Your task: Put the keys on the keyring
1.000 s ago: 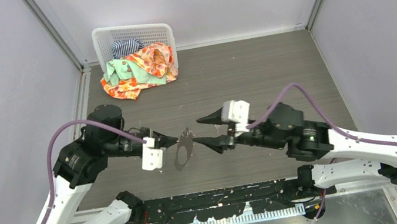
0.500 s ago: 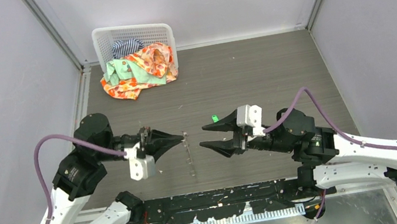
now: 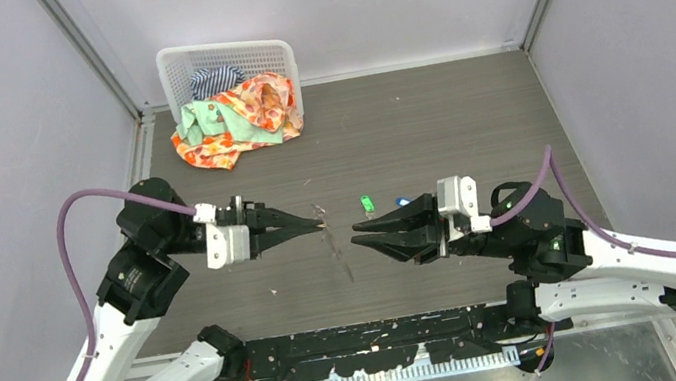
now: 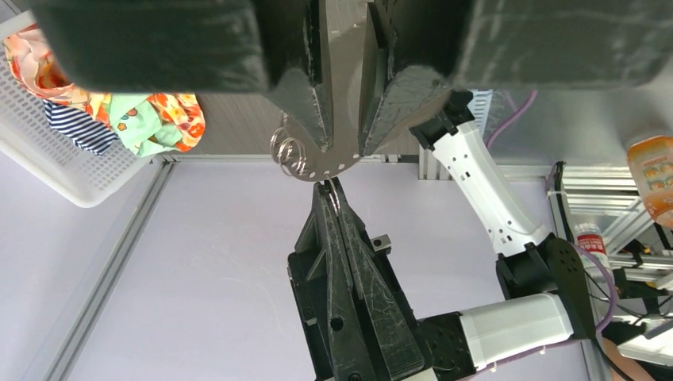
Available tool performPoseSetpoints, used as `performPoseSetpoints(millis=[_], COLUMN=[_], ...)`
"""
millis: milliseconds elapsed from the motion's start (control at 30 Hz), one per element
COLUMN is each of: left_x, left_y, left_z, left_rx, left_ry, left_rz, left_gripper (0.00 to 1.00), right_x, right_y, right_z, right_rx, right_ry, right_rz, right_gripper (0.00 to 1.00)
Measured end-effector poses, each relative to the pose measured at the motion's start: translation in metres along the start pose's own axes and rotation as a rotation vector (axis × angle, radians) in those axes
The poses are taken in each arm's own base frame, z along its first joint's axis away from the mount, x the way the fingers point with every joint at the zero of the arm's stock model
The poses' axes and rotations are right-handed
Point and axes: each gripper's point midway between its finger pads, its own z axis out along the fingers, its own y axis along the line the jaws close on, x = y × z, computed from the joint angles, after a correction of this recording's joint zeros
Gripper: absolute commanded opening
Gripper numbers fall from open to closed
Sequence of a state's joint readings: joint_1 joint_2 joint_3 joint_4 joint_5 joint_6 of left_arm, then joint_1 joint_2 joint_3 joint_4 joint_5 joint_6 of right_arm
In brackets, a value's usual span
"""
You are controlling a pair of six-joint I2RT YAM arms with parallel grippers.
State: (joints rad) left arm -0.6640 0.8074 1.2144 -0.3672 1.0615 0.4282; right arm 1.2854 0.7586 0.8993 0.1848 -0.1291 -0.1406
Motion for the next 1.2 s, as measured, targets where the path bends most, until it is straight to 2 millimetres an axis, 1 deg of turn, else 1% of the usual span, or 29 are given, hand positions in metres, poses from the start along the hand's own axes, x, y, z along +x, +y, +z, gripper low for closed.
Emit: performPoseSetpoints(millis=[100,200,267,533,700,800,967,1200], left_x=[-0.004,-0.008,-0.010,-0.017,-0.023,-0.021,-0.016,-0.015], left_y=[-0.003,-0.007,-0.010,-0.019,-0.018,-0.017,-0.019,-0.020], left_z=[0.001,0.001,0.001,0.002,0.002,0.003,0.003,0.002], left_rx=[0.024,0.048,0.066,0.137,0.161,0.165,0.174,0.164], left_ry=[-0.019,-0.035,-0.045,-0.089,-0.105,-0.103,-0.095,-0.082], left_rz=[0.004,0.014,0.020,0.089,0.178,0.220,0.227,0.192], left_gripper=[0.00,0.00,0.00,0.00,0.00,0.00,0.00,0.00], right_x=[-0.002,-0.003,-0.004,-0.005,-0.009,-0.008,-0.005,0.005], right_y=[0.002,0.004,0.006,0.013,0.016,0.017,0.014,0.008], right_z=[0.003,0.008,0.013,0.020,0.021,0.020,0.021,0.026], right_rx=[-0.014,-0.032,-0.050,-0.110,-0.130,-0.137,-0.122,-0.090], right_ry=[-0.002,0.004,0.009,0.030,0.023,0.028,0.039,0.069], right_rz=[-0.006,-0.011,-0.018,-0.037,-0.045,-0.050,-0.057,-0.062], right_gripper=[0.25,0.34,0.36,0.36,0.36,0.36,0.38,0.39])
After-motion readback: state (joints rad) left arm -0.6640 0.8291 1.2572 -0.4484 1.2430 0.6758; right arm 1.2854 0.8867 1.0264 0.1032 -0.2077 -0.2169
